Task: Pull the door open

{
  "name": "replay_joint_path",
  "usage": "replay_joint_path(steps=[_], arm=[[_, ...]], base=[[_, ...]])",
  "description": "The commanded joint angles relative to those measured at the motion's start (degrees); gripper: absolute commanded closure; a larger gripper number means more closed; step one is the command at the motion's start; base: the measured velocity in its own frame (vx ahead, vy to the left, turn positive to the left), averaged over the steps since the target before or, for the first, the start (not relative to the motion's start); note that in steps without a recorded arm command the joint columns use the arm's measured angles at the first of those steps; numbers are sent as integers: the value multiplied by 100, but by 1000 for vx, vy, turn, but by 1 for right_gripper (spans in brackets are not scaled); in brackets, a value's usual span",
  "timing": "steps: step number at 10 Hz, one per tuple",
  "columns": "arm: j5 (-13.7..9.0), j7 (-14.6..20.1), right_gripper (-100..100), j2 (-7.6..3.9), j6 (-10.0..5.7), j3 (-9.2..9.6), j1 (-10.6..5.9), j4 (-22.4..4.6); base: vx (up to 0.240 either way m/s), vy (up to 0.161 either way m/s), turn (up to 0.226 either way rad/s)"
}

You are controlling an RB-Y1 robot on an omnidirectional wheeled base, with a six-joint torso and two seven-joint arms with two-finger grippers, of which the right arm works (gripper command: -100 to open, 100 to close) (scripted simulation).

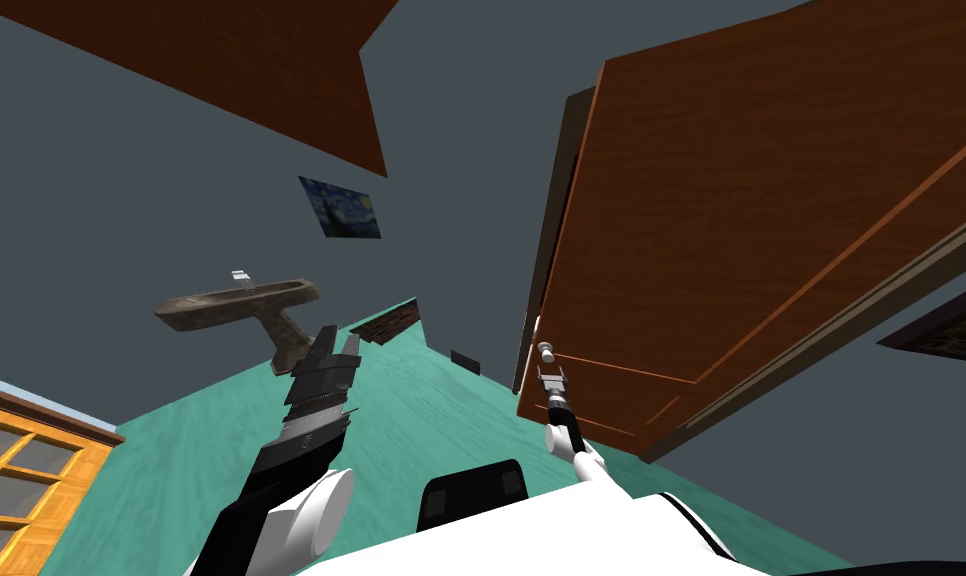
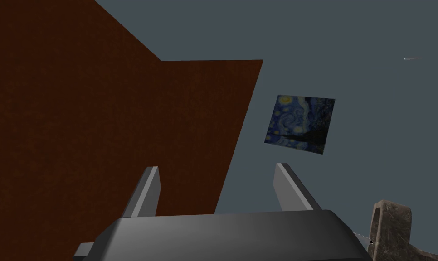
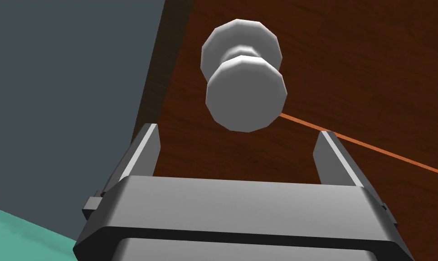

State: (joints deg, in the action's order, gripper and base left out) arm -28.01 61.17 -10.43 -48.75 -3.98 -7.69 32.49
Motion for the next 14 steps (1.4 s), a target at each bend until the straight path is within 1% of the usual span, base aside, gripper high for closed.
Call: replay_joint_path(steps=[1, 2, 3, 7, 10, 11, 12, 13, 14], arm=[[-111, 286, -100, 73, -8, 11, -38, 20], [-176, 447, -100, 116, -3, 17, -49, 55], [-176, 473, -100, 116, -3, 17, -49, 55], [-388, 998, -100, 255, 14, 34, -86, 168], [-498, 1269, -100, 326, 23, 43, -105, 227], [-473, 1203, -100, 310, 16, 42, -105, 204], [-498, 1381, -100, 165, 2, 34, -34, 181], [-506, 1436, -100, 112, -3, 31, -8, 172], [-522, 1562, -100, -7, -14, 25, 49, 153]], base=[[-101, -24, 61], [-94, -24, 57], [-62, -19, 18], [-78, -17, 46], [-93, -15, 32], [-41, -4, 6], [105, 2, 71], [186, -14, 84], [207, -25, 104]])
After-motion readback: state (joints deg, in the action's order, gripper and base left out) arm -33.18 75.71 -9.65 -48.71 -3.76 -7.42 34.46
